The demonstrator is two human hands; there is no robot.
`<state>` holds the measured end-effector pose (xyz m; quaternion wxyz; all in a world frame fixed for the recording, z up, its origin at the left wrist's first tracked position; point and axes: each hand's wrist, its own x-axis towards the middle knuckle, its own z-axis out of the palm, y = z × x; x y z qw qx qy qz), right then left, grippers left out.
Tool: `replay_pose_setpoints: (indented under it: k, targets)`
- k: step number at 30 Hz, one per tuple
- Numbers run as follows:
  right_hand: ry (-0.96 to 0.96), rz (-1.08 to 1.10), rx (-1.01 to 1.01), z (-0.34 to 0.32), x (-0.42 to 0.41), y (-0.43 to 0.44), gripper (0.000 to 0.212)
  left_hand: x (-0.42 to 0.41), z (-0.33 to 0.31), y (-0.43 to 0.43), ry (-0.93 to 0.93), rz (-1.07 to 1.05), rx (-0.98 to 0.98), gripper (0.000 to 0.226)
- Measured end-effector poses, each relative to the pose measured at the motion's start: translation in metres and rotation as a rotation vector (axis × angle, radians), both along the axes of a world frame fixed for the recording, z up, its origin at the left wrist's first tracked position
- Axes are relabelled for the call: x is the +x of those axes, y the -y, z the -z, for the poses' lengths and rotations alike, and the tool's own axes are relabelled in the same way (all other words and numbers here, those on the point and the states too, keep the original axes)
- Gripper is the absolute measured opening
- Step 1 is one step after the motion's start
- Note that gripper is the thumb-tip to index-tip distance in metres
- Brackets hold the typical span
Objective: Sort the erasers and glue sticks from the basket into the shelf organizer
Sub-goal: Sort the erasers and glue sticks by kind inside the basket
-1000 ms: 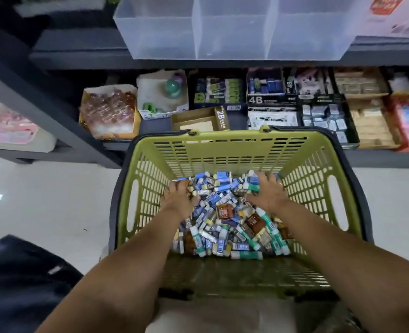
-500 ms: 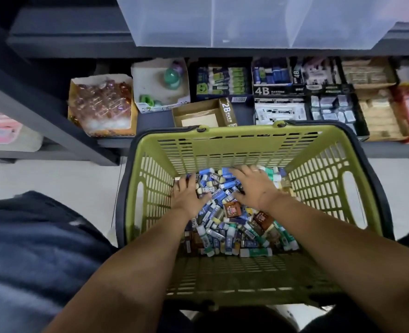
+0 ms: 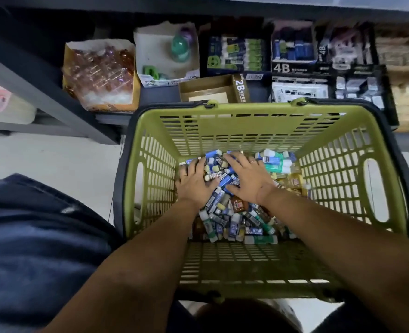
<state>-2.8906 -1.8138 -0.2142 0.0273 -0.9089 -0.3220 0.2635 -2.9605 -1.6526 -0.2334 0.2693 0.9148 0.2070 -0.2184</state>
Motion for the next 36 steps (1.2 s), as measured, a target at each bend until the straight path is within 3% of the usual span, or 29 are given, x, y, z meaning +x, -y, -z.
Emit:
replay_pose_setpoints:
  k: [6,12,16,21,24,26,29,32,34,36]
  targets:
    - [-0.148,0.024,0.030,-0.001,0.014,-0.009,0.092,-0.015,-0.010,0.022,-0.026,-0.059,-0.062,0.071]
    - [-0.195,-0.143,-0.046,-0.006,0.019,0.008,0.087,-0.024,-0.019,0.035,0.001,-0.013,-0.164,0.062]
    - [-0.378,-0.120,-0.049,-0.015,0.016,0.021,0.090,-0.031,-0.019,0.041,0.010,0.052,-0.234,0.060]
    - [-0.609,-0.085,-0.091,-0.030,0.002,0.046,0.099,-0.043,-0.029,0.061,-0.190,0.149,-0.459,0.091]
    - [-0.809,-0.040,-0.221,-0.048,-0.003,0.065,0.093,-0.042,-0.040,0.061,-0.348,0.166,-0.649,0.088]
    - [-0.852,-0.154,-0.418,-0.067,0.001,0.072,0.071,-0.042,-0.057,0.063,-0.466,0.165,-0.733,0.069]
    - [-0.843,-0.257,-0.489,-0.086,0.009,0.066,0.045,-0.040,-0.061,0.063,-0.343,0.089,-0.634,0.050]
    - [-0.678,-0.062,-0.140,-0.079,0.021,0.047,0.028,-0.028,-0.054,0.049,-0.020,-0.011,-0.389,0.041]
    - [-0.537,0.070,0.052,-0.065,0.027,0.028,0.031,-0.015,-0.039,0.033,0.106,-0.095,-0.239,0.046]
    - [-0.417,0.068,0.141,-0.046,0.028,0.008,0.048,-0.001,-0.029,0.017,0.067,-0.143,-0.165,0.060]
